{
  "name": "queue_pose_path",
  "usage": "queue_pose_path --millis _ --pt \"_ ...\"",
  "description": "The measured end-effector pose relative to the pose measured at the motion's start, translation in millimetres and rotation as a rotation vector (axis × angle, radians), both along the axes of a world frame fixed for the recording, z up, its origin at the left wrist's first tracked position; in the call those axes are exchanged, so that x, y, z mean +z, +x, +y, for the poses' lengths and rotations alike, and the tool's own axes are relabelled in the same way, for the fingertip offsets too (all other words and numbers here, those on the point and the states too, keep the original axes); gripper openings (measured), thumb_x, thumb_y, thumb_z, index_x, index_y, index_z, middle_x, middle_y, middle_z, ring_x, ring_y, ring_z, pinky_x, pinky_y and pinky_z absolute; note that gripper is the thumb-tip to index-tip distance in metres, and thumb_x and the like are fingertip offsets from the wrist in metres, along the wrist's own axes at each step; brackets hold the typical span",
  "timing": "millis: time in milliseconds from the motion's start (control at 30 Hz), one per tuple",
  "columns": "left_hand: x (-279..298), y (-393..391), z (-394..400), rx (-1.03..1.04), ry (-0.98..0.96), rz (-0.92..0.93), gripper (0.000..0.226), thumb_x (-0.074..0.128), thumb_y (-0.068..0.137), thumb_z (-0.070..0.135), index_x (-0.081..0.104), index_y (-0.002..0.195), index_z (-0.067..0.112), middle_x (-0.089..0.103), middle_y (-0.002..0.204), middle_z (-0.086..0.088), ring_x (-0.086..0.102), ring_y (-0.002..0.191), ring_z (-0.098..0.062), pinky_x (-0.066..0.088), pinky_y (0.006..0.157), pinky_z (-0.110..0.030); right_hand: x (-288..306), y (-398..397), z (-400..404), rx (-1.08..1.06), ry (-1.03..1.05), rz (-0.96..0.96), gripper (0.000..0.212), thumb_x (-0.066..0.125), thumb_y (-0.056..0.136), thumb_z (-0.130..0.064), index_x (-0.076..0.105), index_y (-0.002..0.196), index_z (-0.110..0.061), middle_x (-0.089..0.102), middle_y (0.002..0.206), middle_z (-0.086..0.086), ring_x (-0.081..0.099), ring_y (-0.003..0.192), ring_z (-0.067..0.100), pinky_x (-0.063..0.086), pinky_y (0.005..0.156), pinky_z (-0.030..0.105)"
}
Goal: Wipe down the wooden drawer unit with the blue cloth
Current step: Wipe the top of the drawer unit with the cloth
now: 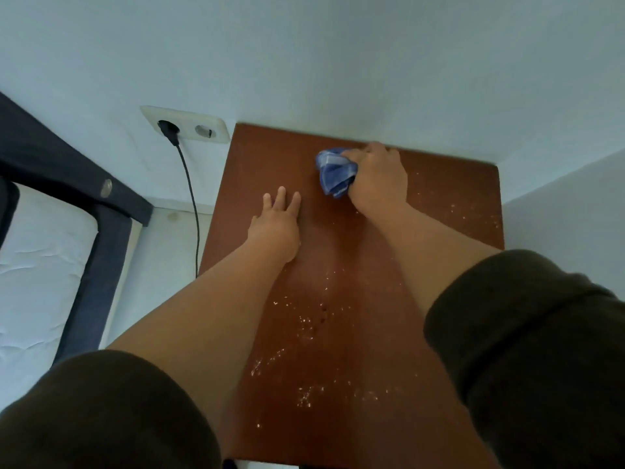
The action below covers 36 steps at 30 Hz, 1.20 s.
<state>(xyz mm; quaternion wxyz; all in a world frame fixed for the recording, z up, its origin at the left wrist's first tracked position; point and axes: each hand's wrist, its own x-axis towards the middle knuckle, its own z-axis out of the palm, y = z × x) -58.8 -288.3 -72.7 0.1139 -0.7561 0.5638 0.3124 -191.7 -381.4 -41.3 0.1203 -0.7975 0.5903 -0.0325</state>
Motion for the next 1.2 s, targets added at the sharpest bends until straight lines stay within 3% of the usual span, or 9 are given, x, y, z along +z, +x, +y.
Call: queue_pose_path --millis 233,567,800,933,1067,1200 --pt "-4 -3 -5 0.044 0.020 -0.032 0.093 0.059 0.090 0.016 -0.012 0.148 0.032 -0.021 0.157 0.002 -0.014 0.146 -0.024 0.015 0.116 -0.046 -25 11 -58 0.018 0.024 0.059 0.040 0.042 0.098 -0.018 0.051 0.134 -0.031 0.046 0.130 0.012 0.040 0.121 0.036 0.046 0.085 0.038" --pt "-4 -2 -6 0.061 0.030 -0.005 0.095 0.061 0.088 0.014 -0.010 0.148 0.034 -0.021 0.157 0.004 -0.015 0.145 -0.022 0.012 0.116 -0.046 -28 15 -53 -0.012 0.077 0.098 0.036 0.043 0.099 -0.022 0.053 0.132 -0.030 0.041 0.135 0.009 0.034 0.128 0.035 0.045 0.090 0.039" --pt "-4 3 3 0.106 -0.080 -0.008 0.091 0.066 0.086 0.020 0.003 0.150 0.032 -0.008 0.159 0.004 -0.005 0.147 -0.019 0.018 0.116 -0.050 -22 4 27 0.010 0.115 0.092 0.036 0.043 0.099 -0.021 0.052 0.132 -0.033 0.041 0.130 0.005 0.036 0.122 0.031 0.045 0.086 0.036" --pt "-5 7 27 0.134 -0.186 0.060 0.066 0.050 0.095 0.011 0.016 0.151 0.020 0.005 0.160 -0.002 0.005 0.147 -0.022 0.018 0.118 -0.042 -18 -2 90 0.026 0.157 0.085 0.041 0.045 0.098 -0.017 0.049 0.134 -0.035 0.040 0.128 0.004 0.035 0.121 0.031 0.047 0.086 0.036" --pt "10 14 51 0.035 -0.148 0.074 0.056 0.039 0.097 0.004 0.020 0.149 0.012 0.016 0.158 -0.005 0.018 0.144 -0.023 0.015 0.118 -0.030 -14 -3 143 0.058 0.186 0.100 0.044 0.046 0.097 -0.015 0.047 0.135 -0.037 0.038 0.128 0.003 0.035 0.120 0.030 0.048 0.083 0.034" --pt "24 6 78 -0.043 -0.065 0.063 0.061 0.039 0.096 0.002 0.014 0.150 0.014 0.015 0.158 -0.005 0.019 0.144 -0.023 0.017 0.117 -0.030 -9 -12 185 0.081 0.214 0.115 0.043 0.046 0.097 -0.015 0.047 0.135 -0.035 0.038 0.130 0.004 0.034 0.121 0.030 0.048 0.080 0.033"
